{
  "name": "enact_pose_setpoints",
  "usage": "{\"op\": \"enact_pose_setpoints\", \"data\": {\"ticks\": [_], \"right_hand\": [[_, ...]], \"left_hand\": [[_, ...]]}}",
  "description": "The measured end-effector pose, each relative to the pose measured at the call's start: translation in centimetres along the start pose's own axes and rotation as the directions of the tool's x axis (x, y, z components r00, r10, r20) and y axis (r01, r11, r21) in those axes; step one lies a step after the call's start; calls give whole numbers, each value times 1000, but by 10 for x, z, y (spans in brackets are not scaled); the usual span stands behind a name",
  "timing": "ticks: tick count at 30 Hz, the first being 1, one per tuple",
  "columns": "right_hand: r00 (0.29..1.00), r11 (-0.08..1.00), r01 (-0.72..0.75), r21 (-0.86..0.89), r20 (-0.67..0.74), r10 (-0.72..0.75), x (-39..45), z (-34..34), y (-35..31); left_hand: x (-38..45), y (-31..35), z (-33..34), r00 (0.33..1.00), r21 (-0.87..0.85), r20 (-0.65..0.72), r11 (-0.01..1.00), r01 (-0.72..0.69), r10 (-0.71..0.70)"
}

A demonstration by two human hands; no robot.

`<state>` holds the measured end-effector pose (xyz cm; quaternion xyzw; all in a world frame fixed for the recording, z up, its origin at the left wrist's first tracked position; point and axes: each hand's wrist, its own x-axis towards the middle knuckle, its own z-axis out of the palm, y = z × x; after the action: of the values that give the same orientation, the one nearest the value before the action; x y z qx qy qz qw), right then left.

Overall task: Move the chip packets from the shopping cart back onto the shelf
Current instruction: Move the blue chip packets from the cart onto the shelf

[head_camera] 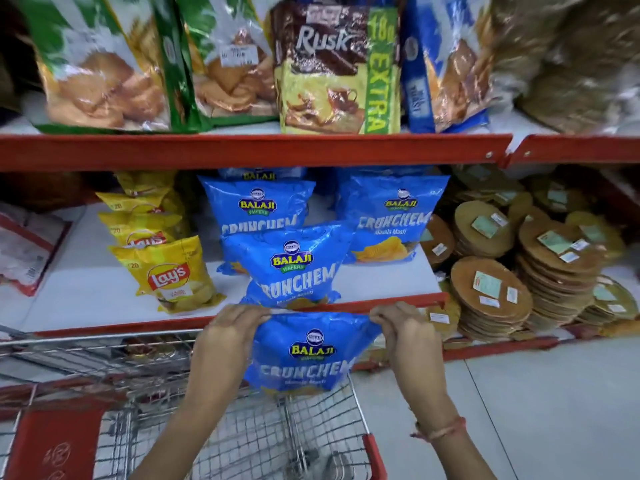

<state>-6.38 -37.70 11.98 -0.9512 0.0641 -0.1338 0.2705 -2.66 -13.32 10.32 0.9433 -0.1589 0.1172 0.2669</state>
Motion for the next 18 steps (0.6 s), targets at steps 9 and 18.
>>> {"op": "enact_pose_setpoints", "data": {"ticks": [9, 18], "right_hand": [[932, 993, 118, -7, -344, -114, 72, -84, 25], [879, 998, 49, -48, -471, -66, 128, -109, 85]], "left_hand": [[71, 88, -10, 982, -54, -156, 992, -118, 108], [150, 138, 43, 943, 34, -162, 957, -289, 291]]}}
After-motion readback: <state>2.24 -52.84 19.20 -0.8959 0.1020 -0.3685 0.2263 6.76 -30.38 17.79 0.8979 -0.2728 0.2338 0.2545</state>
